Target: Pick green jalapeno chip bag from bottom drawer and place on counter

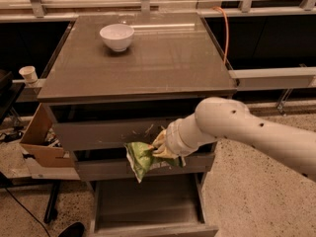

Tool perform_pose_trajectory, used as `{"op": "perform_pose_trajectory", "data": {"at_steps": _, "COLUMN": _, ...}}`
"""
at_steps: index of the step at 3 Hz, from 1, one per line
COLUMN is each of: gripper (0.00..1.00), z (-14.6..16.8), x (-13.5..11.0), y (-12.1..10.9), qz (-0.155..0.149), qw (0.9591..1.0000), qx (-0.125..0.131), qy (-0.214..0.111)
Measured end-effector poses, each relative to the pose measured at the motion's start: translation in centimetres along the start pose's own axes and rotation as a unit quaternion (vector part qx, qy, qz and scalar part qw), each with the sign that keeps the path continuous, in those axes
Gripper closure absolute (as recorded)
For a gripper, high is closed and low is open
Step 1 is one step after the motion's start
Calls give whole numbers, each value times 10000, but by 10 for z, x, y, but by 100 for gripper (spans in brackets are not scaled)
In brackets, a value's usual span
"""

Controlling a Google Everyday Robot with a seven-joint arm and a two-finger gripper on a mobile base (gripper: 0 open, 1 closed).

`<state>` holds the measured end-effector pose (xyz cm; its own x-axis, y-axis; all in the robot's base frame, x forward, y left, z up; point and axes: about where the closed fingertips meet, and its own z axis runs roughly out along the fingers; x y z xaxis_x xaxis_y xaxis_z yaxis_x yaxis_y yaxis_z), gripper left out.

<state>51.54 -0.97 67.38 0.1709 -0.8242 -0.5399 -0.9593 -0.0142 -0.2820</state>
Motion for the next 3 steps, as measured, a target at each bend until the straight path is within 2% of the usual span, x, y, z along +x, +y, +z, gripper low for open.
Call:
{"op": "perform_pose_trajectory", "data": {"at_steps": 1, "gripper": 100, "z": -68, "x": -28, "y": -42, "qz": -44, "qw": 9999, "qx": 164, "qy": 7}}
{"op": "perform_pose_trajectory", "data": {"at_steps": 2, "gripper": 100, "z": -141, "x": -58, "y": -87, "qz": -218, "qw": 9984, "qx": 370, "qy": 379}}
{"op": "perform_pose_trajectory", "data": {"at_steps": 3, "gripper": 100, "z": -206, "x": -95, "y": -127, "qz": -547, "qw": 9939, "qx": 526, "qy": 804}}
